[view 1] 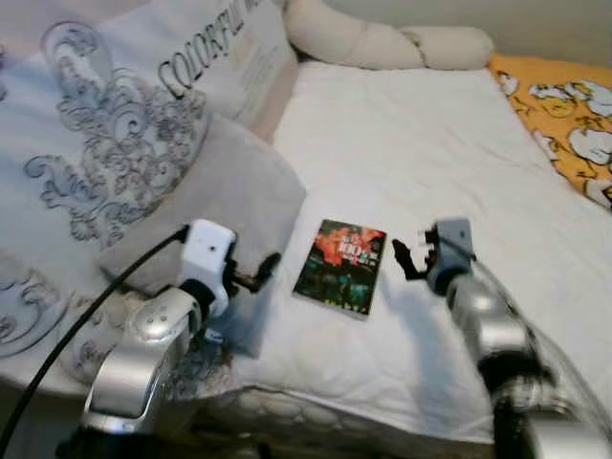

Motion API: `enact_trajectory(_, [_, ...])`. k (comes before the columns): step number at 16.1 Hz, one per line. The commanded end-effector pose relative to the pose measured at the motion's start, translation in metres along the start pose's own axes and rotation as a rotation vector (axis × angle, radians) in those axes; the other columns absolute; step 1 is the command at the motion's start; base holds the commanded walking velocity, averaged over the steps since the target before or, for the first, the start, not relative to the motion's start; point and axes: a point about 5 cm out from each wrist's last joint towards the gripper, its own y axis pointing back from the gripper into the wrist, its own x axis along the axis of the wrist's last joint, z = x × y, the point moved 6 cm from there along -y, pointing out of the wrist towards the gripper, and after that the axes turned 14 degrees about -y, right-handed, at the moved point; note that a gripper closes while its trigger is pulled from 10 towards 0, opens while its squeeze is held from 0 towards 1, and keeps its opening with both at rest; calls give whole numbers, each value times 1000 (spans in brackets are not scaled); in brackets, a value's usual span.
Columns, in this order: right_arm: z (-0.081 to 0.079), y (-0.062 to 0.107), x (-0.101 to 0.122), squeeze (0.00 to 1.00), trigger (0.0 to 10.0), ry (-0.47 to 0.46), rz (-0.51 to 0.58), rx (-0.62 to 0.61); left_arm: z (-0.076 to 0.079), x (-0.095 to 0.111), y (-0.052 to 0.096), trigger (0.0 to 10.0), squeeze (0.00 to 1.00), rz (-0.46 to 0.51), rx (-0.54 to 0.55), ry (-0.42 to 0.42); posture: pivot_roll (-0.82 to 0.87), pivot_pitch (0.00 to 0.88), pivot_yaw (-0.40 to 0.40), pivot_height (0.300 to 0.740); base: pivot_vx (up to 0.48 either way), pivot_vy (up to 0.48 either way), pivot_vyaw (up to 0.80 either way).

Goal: Clean up the room

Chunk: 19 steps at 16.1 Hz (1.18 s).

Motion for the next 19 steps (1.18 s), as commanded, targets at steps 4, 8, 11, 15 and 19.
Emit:
enact_trajectory(4, [-1, 13, 14, 1000, 10000, -16, 113, -54, -7, -15, 6, 10000, 204, -48, 100, 5, 13, 0, 2, 740, 0, -363, 0])
enact_trajectory(8, [-12, 26, 11, 1000, 10000, -18, 117, -25, -19, -19, 6, 10000, 196, -58, 185, 8, 47, 0, -24, 740, 0, -365, 0])
enact_trajectory(11, [-27, 22, 12, 1000, 10000, -30, 98, -6, -22, -21, 2, 10000, 196, -68, 198, 12, 10, 0, -11, 740, 0, -369, 0])
enact_trajectory(15, [-36, 23, 21, 1000, 10000, -8, 113, 53, -20, -20, -6, 10000, 192, -53, 206, -7, 18, 0, -26, 740, 0, -365, 0])
enact_trajectory(19, [-33, 26, 12, 1000, 10000, 7, 100, 30, -27, -19, -8, 10000, 196, -56, 236, -17, 25, 0, -32, 740, 0, -361, 0])
